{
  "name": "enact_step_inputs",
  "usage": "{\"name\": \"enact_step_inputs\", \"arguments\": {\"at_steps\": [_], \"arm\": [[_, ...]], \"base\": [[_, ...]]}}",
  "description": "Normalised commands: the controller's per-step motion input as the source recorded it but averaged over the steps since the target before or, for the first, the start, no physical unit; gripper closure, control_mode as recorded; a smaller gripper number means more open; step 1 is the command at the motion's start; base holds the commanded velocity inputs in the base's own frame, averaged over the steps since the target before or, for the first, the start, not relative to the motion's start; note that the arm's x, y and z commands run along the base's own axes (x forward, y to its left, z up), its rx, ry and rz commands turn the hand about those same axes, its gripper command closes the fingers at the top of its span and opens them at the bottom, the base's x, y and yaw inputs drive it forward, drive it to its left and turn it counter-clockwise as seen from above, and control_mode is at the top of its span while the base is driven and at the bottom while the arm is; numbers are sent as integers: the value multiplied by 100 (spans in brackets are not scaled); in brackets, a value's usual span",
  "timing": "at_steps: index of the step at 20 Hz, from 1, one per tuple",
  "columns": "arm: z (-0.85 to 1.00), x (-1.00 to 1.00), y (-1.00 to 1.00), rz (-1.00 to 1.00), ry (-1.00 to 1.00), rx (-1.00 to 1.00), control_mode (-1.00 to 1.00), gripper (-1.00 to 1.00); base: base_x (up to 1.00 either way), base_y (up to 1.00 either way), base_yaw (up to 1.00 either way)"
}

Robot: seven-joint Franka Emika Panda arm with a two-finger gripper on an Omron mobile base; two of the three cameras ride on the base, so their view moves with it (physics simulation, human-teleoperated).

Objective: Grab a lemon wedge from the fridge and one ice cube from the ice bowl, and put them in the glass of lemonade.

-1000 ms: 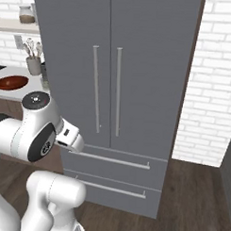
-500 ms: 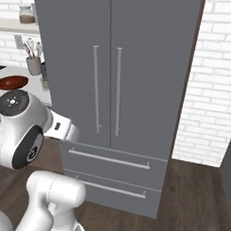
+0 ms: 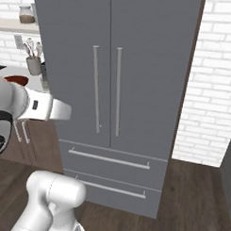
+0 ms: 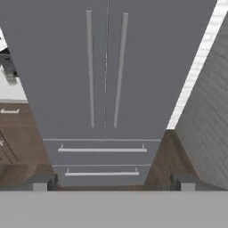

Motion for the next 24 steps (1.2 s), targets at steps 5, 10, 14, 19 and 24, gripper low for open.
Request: {"name": "enact_step_inputs", "arguments": {"at_steps": [5,10,14,19,24], "arm": [[7,60,-17,-20,13,-1,-100,-100],[-39,100,-40,-7,11,5,-100,-100],[-54,100,-15,0,5,9,-100,-100],[-66,100,-5,0,0,10,-100,-100],[-29,100,-4,2,-5,6,-100,-100]], "base": [[0,0,0],[0,0,0],[0,0,0],[0,0,0],[0,0,0]]}}
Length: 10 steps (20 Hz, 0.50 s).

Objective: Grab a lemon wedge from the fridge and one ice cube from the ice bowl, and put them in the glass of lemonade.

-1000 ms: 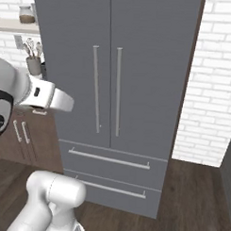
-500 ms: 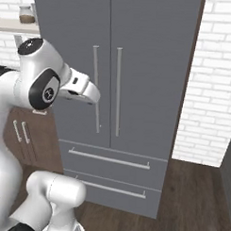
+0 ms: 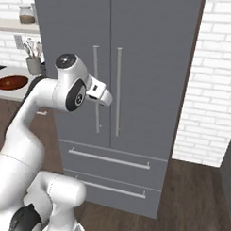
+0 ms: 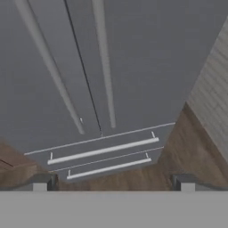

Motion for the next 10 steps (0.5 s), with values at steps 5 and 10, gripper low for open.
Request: {"name": "enact_step_inputs", "arguments": {"at_steps": [5,10], "arm": [[11,63,-3,1,-6,0,-100,-100],[43,4,-12,0,-10,0,-100,-100]], "base": [[0,0,0],[0,0,0]]}}
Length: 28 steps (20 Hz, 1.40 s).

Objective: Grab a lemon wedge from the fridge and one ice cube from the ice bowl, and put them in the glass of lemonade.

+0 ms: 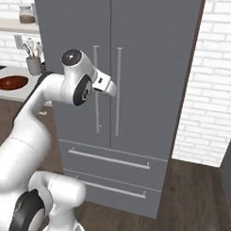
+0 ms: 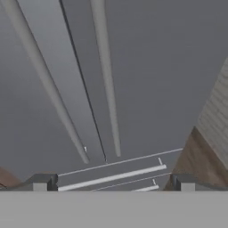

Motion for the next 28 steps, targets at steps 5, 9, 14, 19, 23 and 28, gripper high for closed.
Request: {"name": "enact_step_inputs", "arguments": {"at_steps": [5,9,14,19,23,28], "arm": [[-26,87,-15,0,2,0,-100,-100],[-43,100,-19,2,7,0,-100,-100],[-43,100,-22,3,4,0,-100,-100],[-20,79,-4,3,1,0,-100,-100],[-6,46,0,3,0,0,-100,-100],[-27,86,0,1,0,0,-100,-100]], "base": [[0,0,0],[0,0,0],[0,0,0],[0,0,0],[0,0,0],[0,0,0]]}}
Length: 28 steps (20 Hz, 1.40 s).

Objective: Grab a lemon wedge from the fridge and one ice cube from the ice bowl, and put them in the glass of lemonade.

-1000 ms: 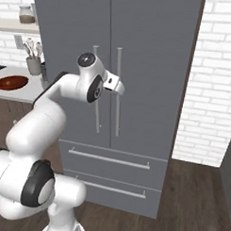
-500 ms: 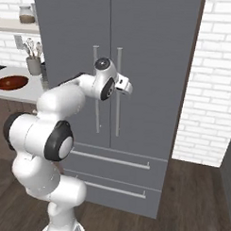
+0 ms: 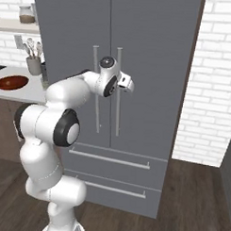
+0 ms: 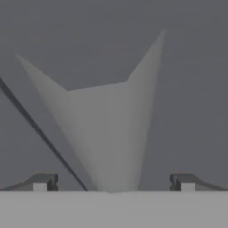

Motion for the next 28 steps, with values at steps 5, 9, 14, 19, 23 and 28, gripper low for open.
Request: {"name": "enact_step_inputs", "arguments": {"at_steps": [5,9,14,19,23,28], "arm": [[-22,58,0,0,0,0,-100,-100],[-4,32,-3,0,0,0,-100,100],[-41,6,0,0,-27,2,-100,100],[-53,1,0,0,-61,0,-100,100],[-18,14,5,0,-31,0,-100,100],[-10,27,3,0,-10,0,-100,100]], "base": [[0,0,0],[0,0,0],[0,0,0],[0,0,0],[0,0,0],[0,0,0]]}}
